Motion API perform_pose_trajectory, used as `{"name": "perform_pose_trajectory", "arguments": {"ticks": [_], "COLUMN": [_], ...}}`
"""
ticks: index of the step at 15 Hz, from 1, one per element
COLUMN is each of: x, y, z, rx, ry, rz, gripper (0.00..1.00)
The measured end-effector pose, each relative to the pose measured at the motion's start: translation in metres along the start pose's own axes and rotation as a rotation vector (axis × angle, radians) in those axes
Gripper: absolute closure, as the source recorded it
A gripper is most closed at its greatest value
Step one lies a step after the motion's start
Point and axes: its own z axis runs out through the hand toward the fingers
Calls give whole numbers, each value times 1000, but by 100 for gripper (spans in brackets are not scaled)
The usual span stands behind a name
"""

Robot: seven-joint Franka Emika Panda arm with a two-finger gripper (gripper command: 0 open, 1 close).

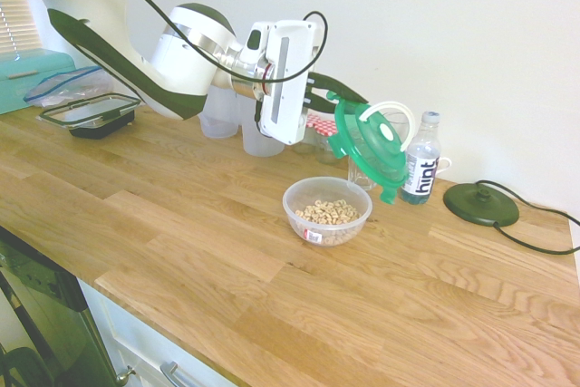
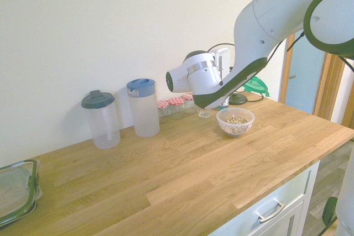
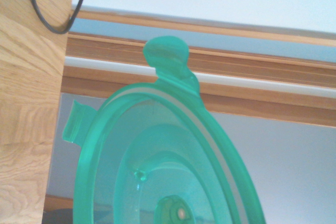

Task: Cover the lid of food container

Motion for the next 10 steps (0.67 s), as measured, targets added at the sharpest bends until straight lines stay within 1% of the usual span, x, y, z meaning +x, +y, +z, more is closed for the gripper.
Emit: {"name": "perform_pose_trajectory", "arguments": {"ticks": [2,5,10], "x": [-8,-24,-44], "y": [-12,-31,-47], "z": [-3,-22,-43], "rx": [-5,-9,-49], "ry": [5,29,48], "rz": [-17,-36,-67], "gripper": [100,100,100]}}
